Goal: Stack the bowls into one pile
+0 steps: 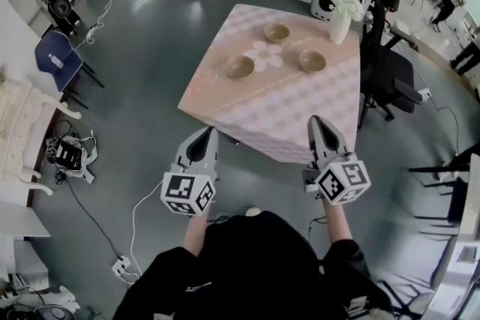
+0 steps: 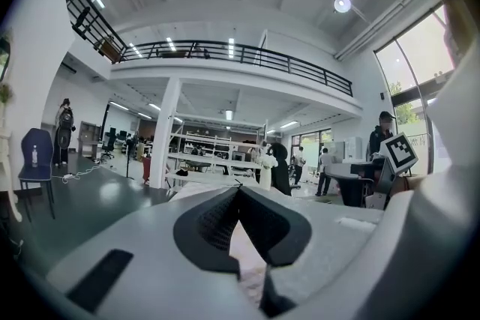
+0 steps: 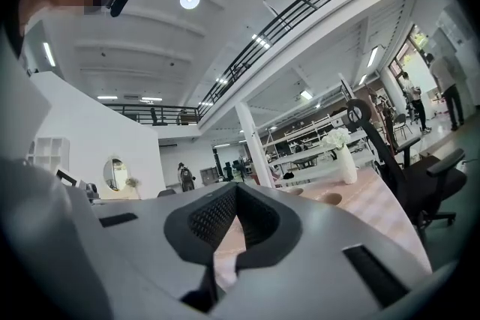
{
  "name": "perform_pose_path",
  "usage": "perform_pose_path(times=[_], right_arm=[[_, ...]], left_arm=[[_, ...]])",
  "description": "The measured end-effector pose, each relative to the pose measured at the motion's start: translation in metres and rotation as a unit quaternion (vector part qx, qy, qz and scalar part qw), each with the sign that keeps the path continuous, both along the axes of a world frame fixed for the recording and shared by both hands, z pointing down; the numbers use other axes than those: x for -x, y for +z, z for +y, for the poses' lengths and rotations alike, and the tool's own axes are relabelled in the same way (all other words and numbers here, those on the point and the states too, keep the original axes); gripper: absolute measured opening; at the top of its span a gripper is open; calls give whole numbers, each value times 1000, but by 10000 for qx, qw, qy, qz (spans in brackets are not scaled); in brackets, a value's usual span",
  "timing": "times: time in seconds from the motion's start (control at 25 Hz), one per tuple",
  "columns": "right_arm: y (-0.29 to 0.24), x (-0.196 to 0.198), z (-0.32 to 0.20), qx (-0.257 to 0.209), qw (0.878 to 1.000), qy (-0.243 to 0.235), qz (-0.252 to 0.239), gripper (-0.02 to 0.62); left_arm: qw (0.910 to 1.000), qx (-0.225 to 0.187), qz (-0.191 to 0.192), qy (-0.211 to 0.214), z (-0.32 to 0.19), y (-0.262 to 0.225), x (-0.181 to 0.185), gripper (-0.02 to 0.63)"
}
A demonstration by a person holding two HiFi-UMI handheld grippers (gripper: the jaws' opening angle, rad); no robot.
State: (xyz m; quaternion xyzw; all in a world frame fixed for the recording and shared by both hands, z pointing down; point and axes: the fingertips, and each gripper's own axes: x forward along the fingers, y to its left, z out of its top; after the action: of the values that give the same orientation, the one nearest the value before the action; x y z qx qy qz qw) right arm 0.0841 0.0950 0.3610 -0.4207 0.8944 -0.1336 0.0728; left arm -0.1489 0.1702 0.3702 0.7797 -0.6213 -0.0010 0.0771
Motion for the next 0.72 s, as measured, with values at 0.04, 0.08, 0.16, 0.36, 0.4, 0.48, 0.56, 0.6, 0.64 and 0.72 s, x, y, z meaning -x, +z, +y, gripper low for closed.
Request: perform_pose_path(times=[0.04,0.08,0.16,0.36,0.4,0.48,0.56,0.6,0.64,0.72], right_arm=[[1,2,-4,1,10000,9,-8,-9],[3,5,-8,2,10000,15,-15,-9],[7,9,-15,31,10000,22,-16,-8],[14,16,-30,158,9998,59,-43,-9],[15,16,-33,185,9998,57,-37,-9],[18,17,-42,234,9997,51,-13,-8],[21,19,-52,268,9996,35,3,-8],[21,20,-58,277,9996,22,7,-9],[22,22,-65,284,9996,10,6,-9],[24,27,-79,310,9995,-12,-27,-9]], left_arm=[[10000,4,-5,14,-5,2,2,-3],[10000,10,-11,24,-10,4,4,-3],[10000,33,-20,47,-18,7,8,-3],[9999,134,-6,107,-36,13,13,-3],[9998,156,5,116,-39,15,13,-3],[9997,199,36,122,-47,18,13,-3],[9996,242,81,109,-54,22,15,-3],[9995,265,106,93,-58,24,16,-3],[9995,292,136,69,-63,27,18,-3],[9992,349,198,8,-73,32,22,-3]])
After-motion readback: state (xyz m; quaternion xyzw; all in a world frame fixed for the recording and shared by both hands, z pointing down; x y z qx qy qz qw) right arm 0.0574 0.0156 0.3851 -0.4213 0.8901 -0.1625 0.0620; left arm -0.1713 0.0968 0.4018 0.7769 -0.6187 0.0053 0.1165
